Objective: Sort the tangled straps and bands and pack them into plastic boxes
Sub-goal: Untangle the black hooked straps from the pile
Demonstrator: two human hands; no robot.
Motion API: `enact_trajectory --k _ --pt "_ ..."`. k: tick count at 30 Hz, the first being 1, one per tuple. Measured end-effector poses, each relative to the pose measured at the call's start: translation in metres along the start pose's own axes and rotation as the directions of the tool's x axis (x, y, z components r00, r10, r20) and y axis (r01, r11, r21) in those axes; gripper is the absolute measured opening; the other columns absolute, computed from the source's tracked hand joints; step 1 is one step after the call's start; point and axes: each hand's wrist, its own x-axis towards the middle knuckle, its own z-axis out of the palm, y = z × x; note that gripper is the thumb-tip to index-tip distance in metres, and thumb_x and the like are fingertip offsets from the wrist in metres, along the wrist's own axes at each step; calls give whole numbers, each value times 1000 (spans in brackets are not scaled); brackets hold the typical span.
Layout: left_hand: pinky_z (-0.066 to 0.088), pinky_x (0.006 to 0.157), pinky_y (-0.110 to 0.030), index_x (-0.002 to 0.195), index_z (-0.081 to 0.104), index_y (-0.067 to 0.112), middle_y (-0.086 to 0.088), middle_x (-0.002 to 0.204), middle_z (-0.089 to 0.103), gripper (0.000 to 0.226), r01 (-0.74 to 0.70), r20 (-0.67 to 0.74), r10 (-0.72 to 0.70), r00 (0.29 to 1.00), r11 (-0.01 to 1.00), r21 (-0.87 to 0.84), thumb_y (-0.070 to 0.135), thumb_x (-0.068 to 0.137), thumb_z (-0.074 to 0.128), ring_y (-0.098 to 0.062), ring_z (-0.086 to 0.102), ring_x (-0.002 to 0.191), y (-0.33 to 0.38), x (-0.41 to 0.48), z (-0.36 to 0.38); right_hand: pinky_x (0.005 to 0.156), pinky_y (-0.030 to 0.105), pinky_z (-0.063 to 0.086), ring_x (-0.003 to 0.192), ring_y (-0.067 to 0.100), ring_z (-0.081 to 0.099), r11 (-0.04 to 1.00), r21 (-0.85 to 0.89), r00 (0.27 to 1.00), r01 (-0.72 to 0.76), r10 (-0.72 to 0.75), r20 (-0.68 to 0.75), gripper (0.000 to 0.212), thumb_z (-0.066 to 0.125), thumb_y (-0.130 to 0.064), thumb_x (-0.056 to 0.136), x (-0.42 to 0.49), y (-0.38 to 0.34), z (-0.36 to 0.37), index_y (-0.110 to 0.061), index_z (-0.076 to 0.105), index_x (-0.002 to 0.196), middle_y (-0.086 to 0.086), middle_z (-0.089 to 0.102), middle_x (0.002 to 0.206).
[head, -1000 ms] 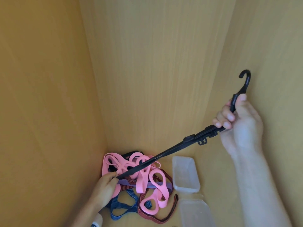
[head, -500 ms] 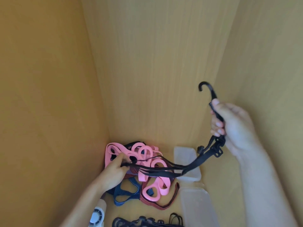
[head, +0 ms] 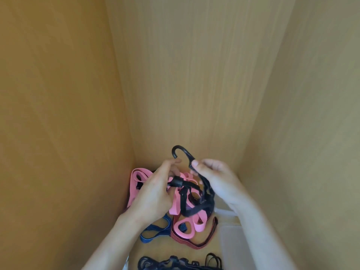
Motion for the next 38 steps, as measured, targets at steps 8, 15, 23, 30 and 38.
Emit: enact_trajectory --k 8,15,23,30,38 --pt "41 97 -7 127 39 41 31 121 55 72 -25 -95 16 995 995 -97 -11 82 62 8 51 122 13 5 5 85 37 58 90 23 70 968 246 981 -45 -4 192 41 58 -56 95 0 16 18 -19 72 110 10 74 101" --pt "37 110 -18 132 46 35 14 136 45 71 -112 -260 81 962 988 -110 -3 79 74 -9 45 135 18 3 7 80 45 54 81 26 68 950 310 992 -35 -5 126 44 63 -63 91 0 25 20 -20 69 100 14 73 93" --pt "49 98 -31 113 65 42 16 119 69 42 291 26 -358 933 714 -637 63 76 69 -8 64 116 18 2 0 77 45 51 79 27 67 932 362 997 17 -42 62 45 71 -63 84 2 30 19 -18 66 89 11 70 86" --pt "56 74 -21 102 77 14 -6 105 77 30 334 146 -359 922 545 -769 41 88 75 -19 73 100 24 16 10 80 51 56 83 27 72 985 141 992 98 -109 70 40 66 -43 93 -6 28 37 -3 63 95 13 74 87" --pt "59 83 -52 92 62 0 -24 103 71 27 317 109 -447 888 423 -849 26 97 64 -42 70 103 28 18 13 82 40 60 89 11 72 999 38 999 20 -18 -49 41 77 -57 69 -8 46 53 -36 59 98 -3 70 104"
